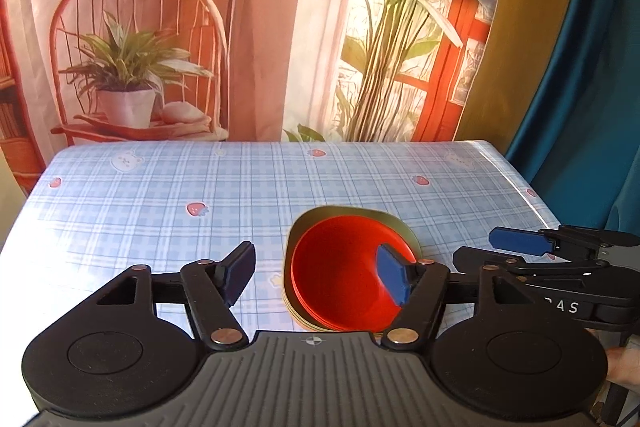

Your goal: Organize plates and bowls

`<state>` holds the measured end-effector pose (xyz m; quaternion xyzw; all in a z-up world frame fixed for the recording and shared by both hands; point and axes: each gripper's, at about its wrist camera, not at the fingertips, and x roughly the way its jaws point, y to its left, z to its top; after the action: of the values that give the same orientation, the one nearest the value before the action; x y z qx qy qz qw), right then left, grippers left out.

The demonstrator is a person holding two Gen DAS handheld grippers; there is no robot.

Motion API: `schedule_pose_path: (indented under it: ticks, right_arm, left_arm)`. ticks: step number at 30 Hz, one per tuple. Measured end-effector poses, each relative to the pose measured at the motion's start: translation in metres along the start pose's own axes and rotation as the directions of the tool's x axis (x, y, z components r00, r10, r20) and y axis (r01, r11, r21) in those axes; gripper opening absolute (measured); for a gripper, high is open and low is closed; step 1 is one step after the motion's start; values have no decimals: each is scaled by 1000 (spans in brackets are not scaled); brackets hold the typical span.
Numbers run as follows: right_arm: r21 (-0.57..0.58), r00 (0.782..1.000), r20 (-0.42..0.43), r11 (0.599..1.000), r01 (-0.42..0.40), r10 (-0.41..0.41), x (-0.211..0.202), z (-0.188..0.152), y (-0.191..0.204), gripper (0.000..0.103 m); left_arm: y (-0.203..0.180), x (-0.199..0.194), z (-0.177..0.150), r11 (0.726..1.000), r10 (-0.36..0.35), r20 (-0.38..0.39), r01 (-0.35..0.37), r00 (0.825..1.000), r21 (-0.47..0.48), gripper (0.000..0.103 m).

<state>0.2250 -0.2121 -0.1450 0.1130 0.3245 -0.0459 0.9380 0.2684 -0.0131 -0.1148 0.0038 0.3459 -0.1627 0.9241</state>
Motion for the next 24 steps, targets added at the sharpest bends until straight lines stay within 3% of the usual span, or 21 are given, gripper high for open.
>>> schedule_pose_path:
  ticks: [6,12,19,24]
  right_arm:
    - [-5,998,58,1000,9,-8,-34,5,4,77]
    - [9,991,132,1000,22,-23,-70,9,9,102]
    - [21,981,189,999,47,-51,-103,11,11,103]
    - [45,973,216,996,73,-81,-125,10,12,103]
  left_arm:
    - [-3,-41,5,996,82,73,-83,994,17,97]
    - [-4,-78,10,995,102,125,-102,987,-11,103]
    - [-20,-110,11,983,172,174,-181,970,37,103]
    - [-23,-128,11,977,204,197,-211,959,12,103]
